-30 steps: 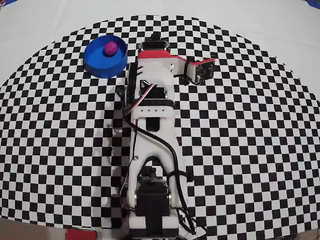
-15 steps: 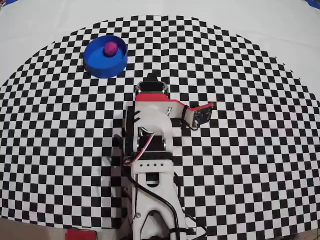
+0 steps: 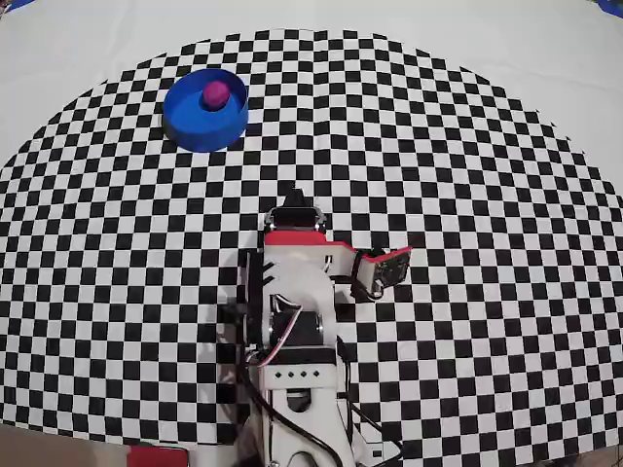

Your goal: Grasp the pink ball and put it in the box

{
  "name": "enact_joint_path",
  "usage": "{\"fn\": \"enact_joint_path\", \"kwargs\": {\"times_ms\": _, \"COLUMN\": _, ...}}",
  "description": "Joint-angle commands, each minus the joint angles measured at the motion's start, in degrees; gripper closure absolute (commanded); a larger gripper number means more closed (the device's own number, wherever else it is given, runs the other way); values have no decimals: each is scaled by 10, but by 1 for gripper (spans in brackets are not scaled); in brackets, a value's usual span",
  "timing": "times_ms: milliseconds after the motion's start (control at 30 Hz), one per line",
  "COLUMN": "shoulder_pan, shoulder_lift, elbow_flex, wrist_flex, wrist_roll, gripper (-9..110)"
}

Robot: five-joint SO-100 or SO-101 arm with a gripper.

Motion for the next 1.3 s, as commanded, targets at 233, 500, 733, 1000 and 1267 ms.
{"fn": "enact_joint_path", "kwargs": {"times_ms": 233, "shoulder_pan": -1, "shoulder_lift": 83, "elbow_flex": 5, "wrist_flex": 149, "wrist_roll": 4, "gripper": 101}}
{"fn": "enact_joint_path", "kwargs": {"times_ms": 500, "shoulder_pan": 0, "shoulder_lift": 83, "elbow_flex": 5, "wrist_flex": 211, "wrist_roll": -3, "gripper": 101}}
{"fn": "enact_joint_path", "kwargs": {"times_ms": 733, "shoulder_pan": 2, "shoulder_lift": 83, "elbow_flex": 5, "wrist_flex": 226, "wrist_roll": -4, "gripper": 101}}
{"fn": "enact_joint_path", "kwargs": {"times_ms": 1000, "shoulder_pan": 3, "shoulder_lift": 83, "elbow_flex": 5, "wrist_flex": 226, "wrist_roll": -4, "gripper": 101}}
{"fn": "enact_joint_path", "kwargs": {"times_ms": 1267, "shoulder_pan": 3, "shoulder_lift": 83, "elbow_flex": 5, "wrist_flex": 226, "wrist_roll": -4, "gripper": 101}}
